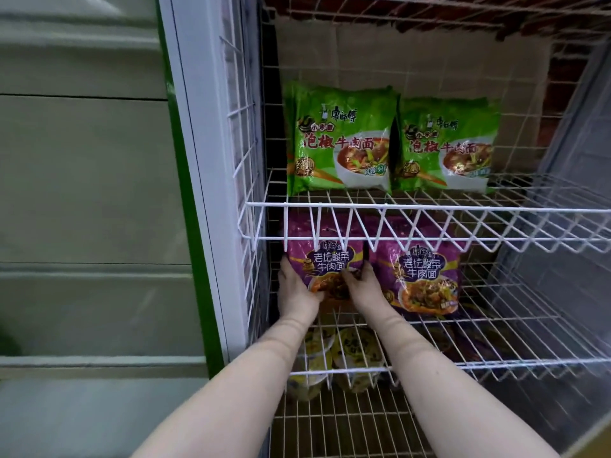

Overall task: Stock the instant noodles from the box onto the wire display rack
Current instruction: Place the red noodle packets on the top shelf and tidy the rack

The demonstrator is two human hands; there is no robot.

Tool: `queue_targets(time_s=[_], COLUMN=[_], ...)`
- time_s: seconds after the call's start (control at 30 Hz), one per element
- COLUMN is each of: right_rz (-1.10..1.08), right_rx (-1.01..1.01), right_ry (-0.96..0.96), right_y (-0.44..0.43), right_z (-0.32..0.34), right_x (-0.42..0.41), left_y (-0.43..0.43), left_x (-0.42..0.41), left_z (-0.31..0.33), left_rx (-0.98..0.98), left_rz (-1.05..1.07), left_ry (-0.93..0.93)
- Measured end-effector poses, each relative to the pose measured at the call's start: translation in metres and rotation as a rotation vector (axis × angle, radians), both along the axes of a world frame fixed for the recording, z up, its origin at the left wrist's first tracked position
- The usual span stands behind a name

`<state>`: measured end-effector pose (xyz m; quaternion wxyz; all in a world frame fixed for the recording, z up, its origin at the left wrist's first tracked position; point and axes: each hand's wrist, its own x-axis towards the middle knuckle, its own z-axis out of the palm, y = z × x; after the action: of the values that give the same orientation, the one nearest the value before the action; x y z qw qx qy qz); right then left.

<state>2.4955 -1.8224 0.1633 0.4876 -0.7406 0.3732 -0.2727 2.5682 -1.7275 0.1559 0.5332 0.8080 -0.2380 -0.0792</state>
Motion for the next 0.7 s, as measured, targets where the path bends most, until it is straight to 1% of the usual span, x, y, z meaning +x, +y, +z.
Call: queue_targets(time_s=[0.17, 0.3, 0.47, 0.6, 0.7], right_rz=[0.01, 0.031, 0.055, 0.023, -0.047], right_rx=[-0.042, -0.081, -0.056, -0.008, -0.111], right_ry=[0.004, 0.044, 0.103, 0.196, 0.234], right_y=[-0.005, -0.009, -0.004, 0.002, 0.007], right_z=[-0.009, -0.012, -0.003, 0.014, 0.031], right_x=[0.007, 0.009, 0.005, -0.004, -0.02], left_y=[-0.009, -0.012, -0.008, -0.001, 0.003], left_x=[0.003, 0.003, 0.002, 0.003, 0.001], left_z=[-0.006, -0.005, 0.002, 0.007, 0.012], left_rx=[0.069, 0.129, 0.147, 0.104, 0.089], left_rz=[0.044, 0.059, 0.063, 0.092, 0.099], left_ry=[-0.027, -0.007, 0.015, 0.017, -0.016])
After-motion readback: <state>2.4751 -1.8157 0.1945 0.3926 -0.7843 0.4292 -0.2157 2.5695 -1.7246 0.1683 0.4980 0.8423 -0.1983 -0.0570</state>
